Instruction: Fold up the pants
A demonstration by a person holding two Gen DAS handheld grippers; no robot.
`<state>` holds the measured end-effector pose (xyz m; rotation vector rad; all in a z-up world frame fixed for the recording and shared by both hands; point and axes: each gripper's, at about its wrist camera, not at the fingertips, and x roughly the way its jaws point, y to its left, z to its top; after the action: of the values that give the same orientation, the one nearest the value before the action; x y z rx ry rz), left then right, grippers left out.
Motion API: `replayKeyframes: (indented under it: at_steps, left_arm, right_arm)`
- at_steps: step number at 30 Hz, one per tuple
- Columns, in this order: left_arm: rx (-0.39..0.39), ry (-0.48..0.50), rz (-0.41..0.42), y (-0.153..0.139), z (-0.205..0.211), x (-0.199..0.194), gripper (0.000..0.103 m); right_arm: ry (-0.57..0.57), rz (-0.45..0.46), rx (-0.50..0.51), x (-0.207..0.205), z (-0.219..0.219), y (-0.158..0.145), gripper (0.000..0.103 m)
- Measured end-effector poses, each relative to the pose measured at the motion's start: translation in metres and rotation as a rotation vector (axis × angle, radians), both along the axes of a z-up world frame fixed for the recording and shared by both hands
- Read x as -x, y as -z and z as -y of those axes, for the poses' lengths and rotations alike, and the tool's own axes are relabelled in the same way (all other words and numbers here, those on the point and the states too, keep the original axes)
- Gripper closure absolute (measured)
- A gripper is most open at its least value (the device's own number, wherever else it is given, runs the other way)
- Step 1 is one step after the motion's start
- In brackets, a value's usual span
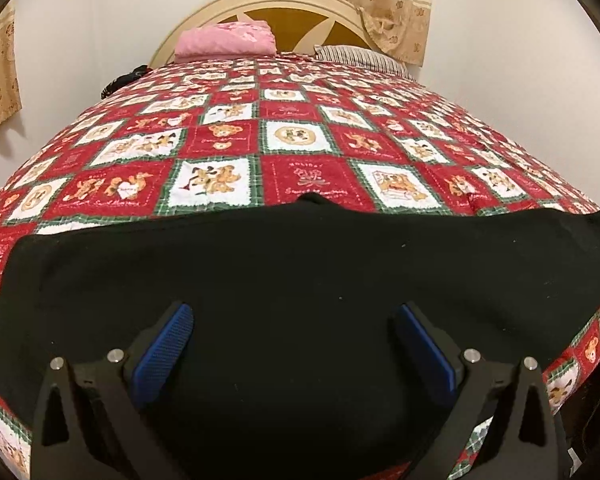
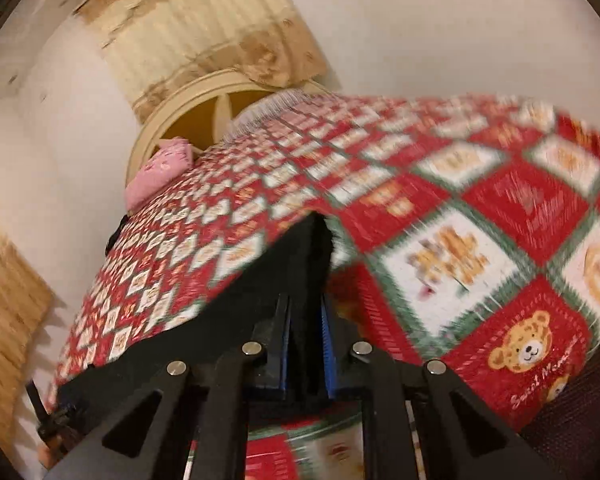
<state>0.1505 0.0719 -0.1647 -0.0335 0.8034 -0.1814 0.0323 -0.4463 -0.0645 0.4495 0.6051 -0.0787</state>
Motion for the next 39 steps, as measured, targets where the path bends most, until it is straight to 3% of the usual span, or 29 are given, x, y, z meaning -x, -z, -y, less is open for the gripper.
replayKeyframes:
  at_steps: [7,13,26,33,35,37,39]
  left_arm:
    - [0.051,0.009,0.015,-0.005,-0.004,0.008,0.0]
    - [0.084,0.036,0.021,-0.007,-0.006,0.019,0.0]
    - [0.137,0.102,0.038,-0.017,0.001,0.032,0.0]
    - [0.135,0.144,0.016,-0.015,0.019,0.028,0.0]
    - [0.147,0.156,0.009,-0.016,0.023,0.028,0.0]
    - [0.161,0.174,0.002,-0.017,0.03,0.026,0.0]
    - [0.178,0.193,-0.002,-0.019,0.038,0.024,0.0]
  right_arm:
    - [-0.125,0.078,0.199,-0.002,-0.092,-0.056,0.09]
    - [-0.259,0.072,0.216,-0.022,-0.16,-0.058,0.09]
    - [-0.553,-0.015,0.266,-0.062,-0.315,0.008,0.09]
    - [-0.624,-0.102,0.311,-0.077,-0.351,0.056,0.089]
    - [-0.661,-0.142,0.297,-0.08,-0.354,0.065,0.079]
    - [-0.717,-0.14,0.26,-0.072,-0.353,0.065,0.057]
    - [-0.788,-0.095,0.219,-0.058,-0.35,0.055,0.056]
